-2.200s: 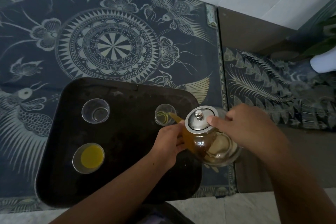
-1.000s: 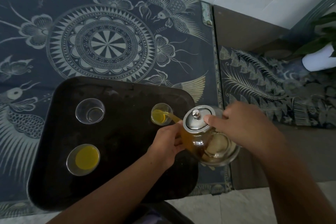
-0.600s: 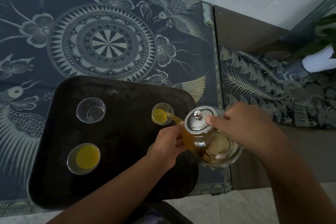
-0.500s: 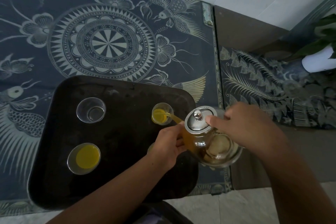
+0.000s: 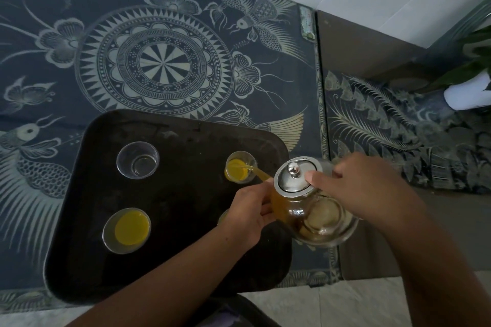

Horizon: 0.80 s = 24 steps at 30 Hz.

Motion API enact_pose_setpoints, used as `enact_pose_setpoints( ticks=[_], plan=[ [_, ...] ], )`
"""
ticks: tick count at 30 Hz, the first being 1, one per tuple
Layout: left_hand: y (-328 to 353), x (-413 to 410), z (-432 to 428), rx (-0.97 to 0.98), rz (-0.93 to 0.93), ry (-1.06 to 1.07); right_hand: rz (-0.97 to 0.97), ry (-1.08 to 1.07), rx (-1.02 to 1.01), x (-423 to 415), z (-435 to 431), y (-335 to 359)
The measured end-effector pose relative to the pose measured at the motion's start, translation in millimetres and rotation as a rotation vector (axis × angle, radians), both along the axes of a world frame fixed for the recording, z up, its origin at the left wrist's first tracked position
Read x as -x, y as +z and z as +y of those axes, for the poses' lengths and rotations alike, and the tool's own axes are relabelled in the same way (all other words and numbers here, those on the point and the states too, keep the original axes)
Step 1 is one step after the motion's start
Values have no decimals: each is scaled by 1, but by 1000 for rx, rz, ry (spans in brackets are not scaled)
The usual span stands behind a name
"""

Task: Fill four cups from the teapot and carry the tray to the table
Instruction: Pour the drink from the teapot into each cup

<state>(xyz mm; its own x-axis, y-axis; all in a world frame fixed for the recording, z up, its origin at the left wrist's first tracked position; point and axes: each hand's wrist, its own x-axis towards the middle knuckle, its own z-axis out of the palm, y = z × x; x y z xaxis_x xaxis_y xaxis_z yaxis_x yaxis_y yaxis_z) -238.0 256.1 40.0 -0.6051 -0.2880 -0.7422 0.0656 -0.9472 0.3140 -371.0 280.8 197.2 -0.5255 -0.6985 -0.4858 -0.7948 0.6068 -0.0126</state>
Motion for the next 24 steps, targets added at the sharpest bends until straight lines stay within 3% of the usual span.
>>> enact_pose_setpoints(
  ticks=[24],
  plan=[
    [42, -26, 7, 271, -89, -46, -169, -137, 213, -4, 50, 18]
  ],
)
